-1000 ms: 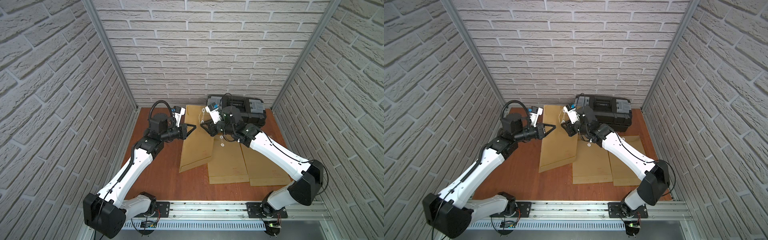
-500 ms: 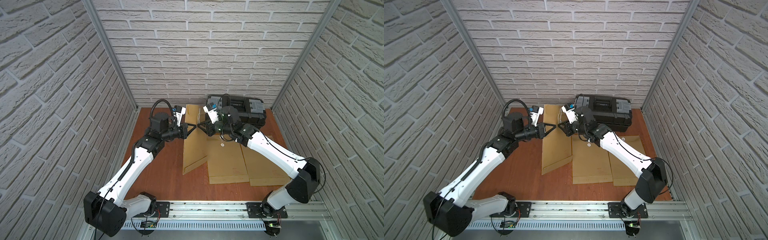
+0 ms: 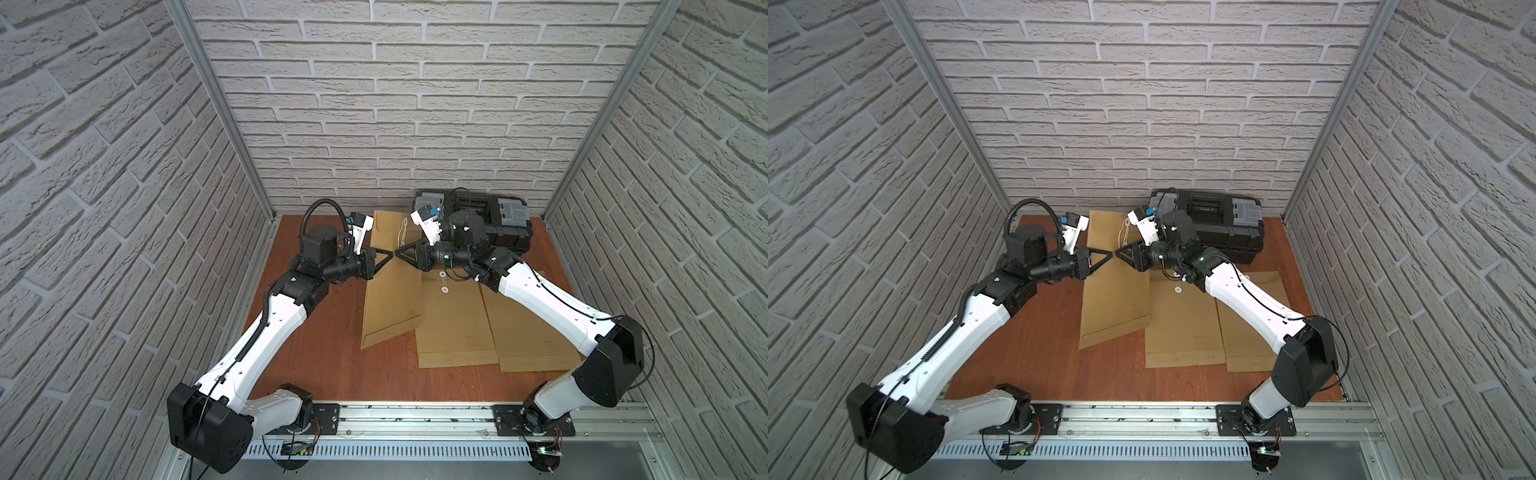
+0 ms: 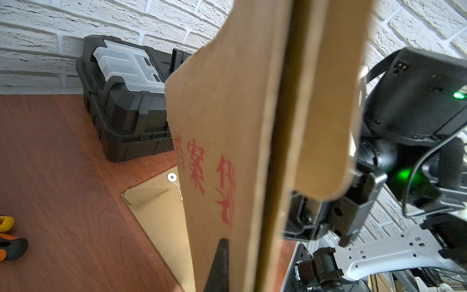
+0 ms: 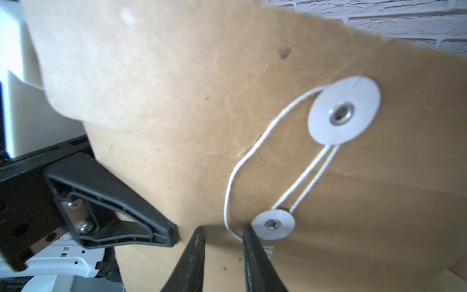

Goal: Close the mouth of the file bag
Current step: Close the file bag.

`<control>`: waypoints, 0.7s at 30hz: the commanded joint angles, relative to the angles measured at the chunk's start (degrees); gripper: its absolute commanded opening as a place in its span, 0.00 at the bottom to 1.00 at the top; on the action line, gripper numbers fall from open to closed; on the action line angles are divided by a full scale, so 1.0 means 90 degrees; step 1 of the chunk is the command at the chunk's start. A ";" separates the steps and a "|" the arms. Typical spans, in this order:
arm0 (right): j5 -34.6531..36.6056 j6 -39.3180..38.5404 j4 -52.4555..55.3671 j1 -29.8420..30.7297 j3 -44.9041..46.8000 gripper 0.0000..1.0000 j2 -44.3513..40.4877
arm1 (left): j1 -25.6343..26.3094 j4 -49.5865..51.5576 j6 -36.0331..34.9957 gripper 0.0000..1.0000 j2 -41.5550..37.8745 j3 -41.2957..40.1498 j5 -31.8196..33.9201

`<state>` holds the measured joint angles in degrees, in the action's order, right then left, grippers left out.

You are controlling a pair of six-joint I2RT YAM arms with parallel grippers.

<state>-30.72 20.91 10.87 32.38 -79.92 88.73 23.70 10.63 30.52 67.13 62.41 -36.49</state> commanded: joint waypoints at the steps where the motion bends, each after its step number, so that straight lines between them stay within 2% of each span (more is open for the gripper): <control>1: -0.0396 0.0249 -0.0543 -0.0013 0.0025 0.28 -0.0037 | 0.0079 -0.0315 -0.0168 0.00 0.0002 0.0222 -0.0326; 10: -0.0473 0.0439 -0.0827 -0.0033 0.0203 0.27 0.0048 | 0.0125 -0.0294 -0.0237 0.00 0.0026 0.0272 -0.0364; 21: -0.0384 0.0047 -0.0339 -0.0033 0.0215 0.03 -0.0017 | 0.0075 -0.0204 -0.0662 0.00 -0.0095 0.0264 -0.0239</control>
<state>-33.32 23.00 8.36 31.90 -79.02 88.77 23.88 10.96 27.70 67.46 62.72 -36.69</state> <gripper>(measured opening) 0.046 0.050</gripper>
